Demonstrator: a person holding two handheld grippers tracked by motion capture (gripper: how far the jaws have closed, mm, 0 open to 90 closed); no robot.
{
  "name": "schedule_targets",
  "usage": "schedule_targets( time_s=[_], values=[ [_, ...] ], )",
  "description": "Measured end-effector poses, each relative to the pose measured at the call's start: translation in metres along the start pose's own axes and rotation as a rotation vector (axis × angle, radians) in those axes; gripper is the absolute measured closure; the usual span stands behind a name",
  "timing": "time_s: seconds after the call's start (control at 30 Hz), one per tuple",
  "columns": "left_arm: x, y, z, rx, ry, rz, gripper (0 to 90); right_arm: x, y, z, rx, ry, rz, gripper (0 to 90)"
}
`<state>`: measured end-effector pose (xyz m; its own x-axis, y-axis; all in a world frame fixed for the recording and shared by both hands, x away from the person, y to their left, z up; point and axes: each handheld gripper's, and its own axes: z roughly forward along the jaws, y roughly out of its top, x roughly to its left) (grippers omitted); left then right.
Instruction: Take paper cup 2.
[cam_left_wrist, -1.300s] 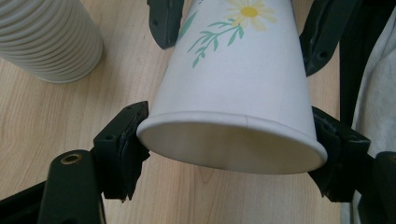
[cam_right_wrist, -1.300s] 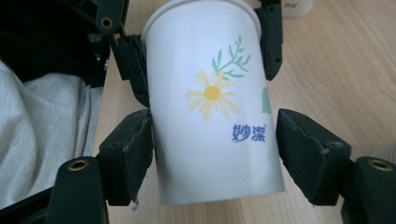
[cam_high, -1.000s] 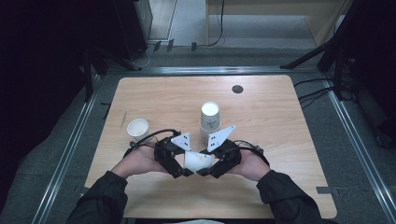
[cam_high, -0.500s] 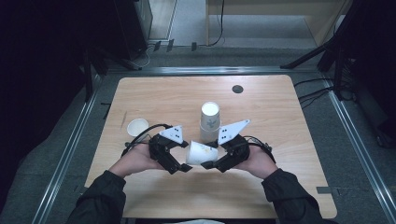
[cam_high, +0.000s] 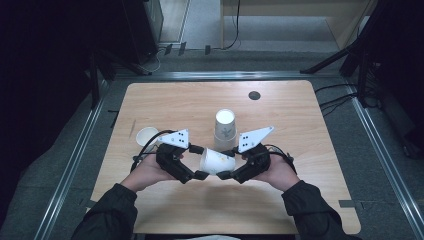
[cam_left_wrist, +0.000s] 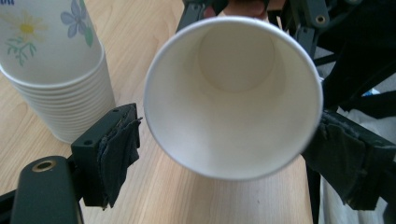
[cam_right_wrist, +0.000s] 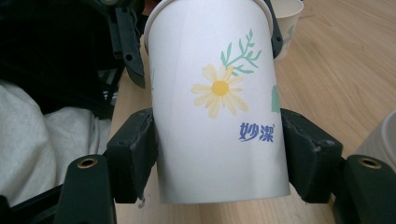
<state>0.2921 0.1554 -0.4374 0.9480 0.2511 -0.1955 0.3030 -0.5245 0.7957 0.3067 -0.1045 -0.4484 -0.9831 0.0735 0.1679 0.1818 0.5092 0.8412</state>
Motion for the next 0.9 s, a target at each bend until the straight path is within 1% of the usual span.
schedule_targets(
  time_s=[0.07, 0.1, 0.13, 0.2, 0.23, 0.27, 0.3, 0.33, 0.43, 0.57, 0.63, 0.67, 0.73, 0.8, 0.83, 0.87, 0.9],
  values=[
    [0.0, 0.0, 0.0, -0.017, -0.013, -0.008, 13.7, 0.0, 0.0, 0.001, -0.007, 0.007, 0.004, 32.6],
    [0.001, 0.0, 0.0, -0.026, -0.027, -0.017, 14.2, 0.001, 0.001, 0.001, -0.01, 0.014, 0.007, 32.6],
    [0.001, 0.0, -0.001, -0.036, -0.028, -0.017, 14.6, 0.001, 0.001, 0.001, -0.02, 0.021, 0.007, 32.6],
    [0.002, -0.001, -0.002, -0.052, -0.045, -0.024, 16.4, 0.002, 0.002, 0.001, -0.024, 0.028, 0.018, 32.7],
    [0.003, -0.001, -0.003, -0.063, -0.047, -0.031, 16.4, 0.002, 0.002, 0.001, -0.029, 0.03, 0.018, 32.6],
    [0.003, -0.001, -0.003, -0.066, -0.047, -0.031, 17.2, 0.001, 0.002, 0.002, -0.032, 0.034, 0.029, 32.6],
    [0.003, -0.001, -0.003, -0.071, -0.052, -0.028, 20.2, 0.001, 0.003, 0.002, -0.03, 0.034, 0.035, 32.6],
    [0.002, -0.001, -0.003, -0.076, -0.047, -0.03, 21.1, 0.0, 0.002, 0.002, -0.032, 0.035, 0.036, 32.7],
    [0.002, -0.001, -0.004, -0.072, -0.046, -0.024, 22.2, 0.0, 0.002, 0.002, -0.03, 0.038, 0.043, 32.8],
    [0.002, -0.001, -0.004, -0.06, -0.049, -0.014, 23.2, 0.0, 0.002, 0.003, -0.023, 0.039, 0.04, 32.8],
    [0.001, 0.0, -0.004, -0.051, -0.044, -0.002, 23.2, 0.001, 0.002, 0.003, -0.022, 0.04, 0.027, 32.5],
    [0.0, 0.0, -0.005, -0.046, -0.031, 0.012, 23.2, 0.001, 0.002, 0.003, -0.021, 0.036, 0.018, 31.8],
    [-0.002, 0.001, -0.006, -0.029, -0.011, 0.036, 23.2, 0.002, 0.003, 0.003, -0.016, 0.029, 0.015, 28.9],
    [-0.001, 0.001, -0.008, -0.018, -0.002, 0.046, 23.2, 0.001, 0.003, 0.003, -0.01, 0.025, 0.022, 27.9],
    [0.0, 0.002, -0.01, -0.015, 0.003, 0.046, 23.2, 0.001, 0.002, 0.004, -0.001, 0.014, 0.02, 27.5],
    [0.0, 0.003, -0.011, 0.0, 0.003, 0.047, 23.2, 0.0, 0.001, 0.004, 0.007, 0.012, 0.021, 27.3],
    [0.0, 0.004, -0.013, 0.021, 0.023, 0.06, 23.2, 0.0, 0.001, 0.004, 0.01, 0.01, 0.021, 26.6]
  ],
)
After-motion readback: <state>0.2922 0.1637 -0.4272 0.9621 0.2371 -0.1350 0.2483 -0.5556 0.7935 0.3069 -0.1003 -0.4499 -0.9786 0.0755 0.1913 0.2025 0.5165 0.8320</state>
